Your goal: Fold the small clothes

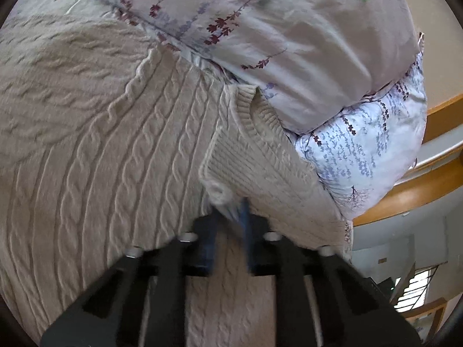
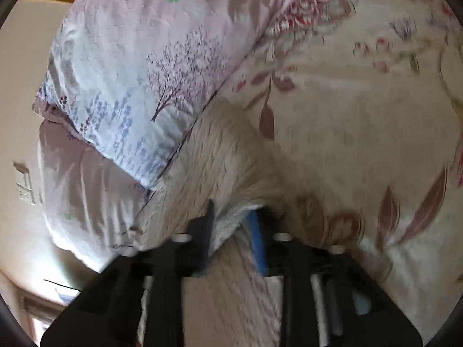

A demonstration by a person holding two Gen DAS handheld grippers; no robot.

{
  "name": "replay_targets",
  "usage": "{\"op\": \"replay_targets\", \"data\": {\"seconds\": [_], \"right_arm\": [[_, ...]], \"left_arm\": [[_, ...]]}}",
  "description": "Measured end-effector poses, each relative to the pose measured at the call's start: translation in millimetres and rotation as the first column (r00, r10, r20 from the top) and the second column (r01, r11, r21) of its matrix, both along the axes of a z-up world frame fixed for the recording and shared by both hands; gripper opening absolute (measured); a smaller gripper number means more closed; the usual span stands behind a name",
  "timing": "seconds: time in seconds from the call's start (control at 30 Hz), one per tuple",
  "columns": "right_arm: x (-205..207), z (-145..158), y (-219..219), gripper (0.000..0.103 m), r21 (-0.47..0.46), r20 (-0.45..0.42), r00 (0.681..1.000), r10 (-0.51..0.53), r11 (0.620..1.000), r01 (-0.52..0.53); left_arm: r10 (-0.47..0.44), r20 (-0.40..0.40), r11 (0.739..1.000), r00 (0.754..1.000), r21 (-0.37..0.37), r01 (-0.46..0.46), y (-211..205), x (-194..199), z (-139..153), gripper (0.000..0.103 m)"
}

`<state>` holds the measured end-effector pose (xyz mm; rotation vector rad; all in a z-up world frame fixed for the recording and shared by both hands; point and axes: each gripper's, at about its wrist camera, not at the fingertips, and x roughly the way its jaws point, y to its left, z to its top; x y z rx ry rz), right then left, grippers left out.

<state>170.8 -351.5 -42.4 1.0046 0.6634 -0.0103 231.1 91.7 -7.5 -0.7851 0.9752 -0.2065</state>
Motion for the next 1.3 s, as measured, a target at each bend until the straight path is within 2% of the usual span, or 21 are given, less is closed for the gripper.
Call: {"op": "replay_targets", "data": {"seconds": [0.07,0.17,0.27,0.37,0.43,0.47,0.53,0.57,0.6,0.7,0.77,0.83,0.93,1.0,1.07,1.13,1.3], "right_arm": [[-6.0,4.5,2.6,0.009,-0.020,0.034,0.999,0.009,1.000,-0.008],[-11.0,11.3,8.6,0.009,-0.078,0.060,0.998,0.016,0.997,-0.011],[-10.4,7.2,11.6,0.009,-0.099,0.034,0.999,0.021,0.995,-0.017],[-7.2,-1.5,14.1,0.009,-0.136,-0.015,1.000,0.010,0.991,-0.012],[-8.5,-2.9,16.0,0.009,-0.160,-0.023,1.000,0.011,0.987,-0.014],[-9.3,-0.9,17.6,0.011,-0.179,-0.029,1.000,0.011,0.984,-0.016],[-12.7,3.0,20.3,0.021,-0.193,-0.033,0.999,0.020,0.981,-0.026],[-15.9,4.1,20.6,0.031,-0.187,-0.025,0.999,0.031,0.982,-0.036],[-18.3,5.1,21.1,0.041,-0.185,-0.020,0.999,0.040,0.982,-0.043],[-28.7,10.6,29.6,0.054,-0.213,0.012,0.996,0.091,0.973,-0.087],[-33.4,11.7,37.7,0.056,-0.224,0.030,0.990,0.140,0.966,-0.130],[-36.6,13.1,48.6,0.061,-0.251,0.051,0.980,0.193,0.952,-0.175],[-44.5,19.6,67.8,0.067,-0.333,0.115,0.955,0.274,0.916,-0.223],[-46.1,20.7,75.1,0.069,-0.344,0.140,0.938,0.316,0.904,-0.253],[-44.5,18.4,82.5,0.069,-0.339,0.148,0.922,0.358,0.894,-0.293],[-41.2,15.2,86.9,0.069,-0.333,0.126,0.919,0.374,0.888,-0.316],[-41.4,13.5,85.7,0.069,-0.313,0.131,0.916,0.380,0.892,-0.325]], "left_arm": [[-0.012,0.026,1.000,1.000,0.002,0.012,3.3,-1.7,5.1,0.008],[-0.030,0.065,0.998,0.997,0.054,0.027,5.2,-7.9,13.2,0.008],[-0.032,0.059,0.995,0.998,0.100,0.026,6.0,-13.1,10.7,0.008],[-0.021,0.023,0.995,1.000,0.103,0.018,8.8,-12.5,-0.3,0.009],[-0.020,0.028,0.994,0.999,0.105,0.017,8.3,-12.1,-1.6,0.011],[-0.025,0.025,0.994,0.999,0.106,0.022,8.5,-13.3,0.8,0.013],[-0.028,0.027,0.997,0.999,0.068,0.027,12.1,-19.1,4.6,0.021],[-0.033,0.027,0.998,0.999,0.047,0.031,16.7,-23.5,7.0,0.032],[-0.033,0.037,0.999,0.999,0.020,0.033,26.0,-32.1,10.9,0.039],[0.011,0.079,1.000,0.997,-0.002,-0.011,60.9,-58.8,21.4,0.044],[0.101,0.094,0.995,0.990,0.004,-0.101,100.5,-81.6,27.1,0.044],[0.191,0.100,0.981,0.976,0.011,-0.193,135.3,-99.6,29.4,0.043],[0.364,0.076,0.930,0.928,0.028,-0.367,193.7,-127.4,28.4,0.043],[0.457,0.045,0.888,0.888,0.024,-0.459,224.9,-141.6,22.6,0.043],[0.508,0.021,0.862,0.861,-0.002,-0.508,244.1,-149.4,15.9,0.043],[0.543,-0.001,0.839,0.840,-0.033,-0.543,256.7,-150.2,9.0,0.042],[0.590,-0.024,0.800,0.807,-0.121,-0.588,269.5,-139.2,0.4,0.038]]}}
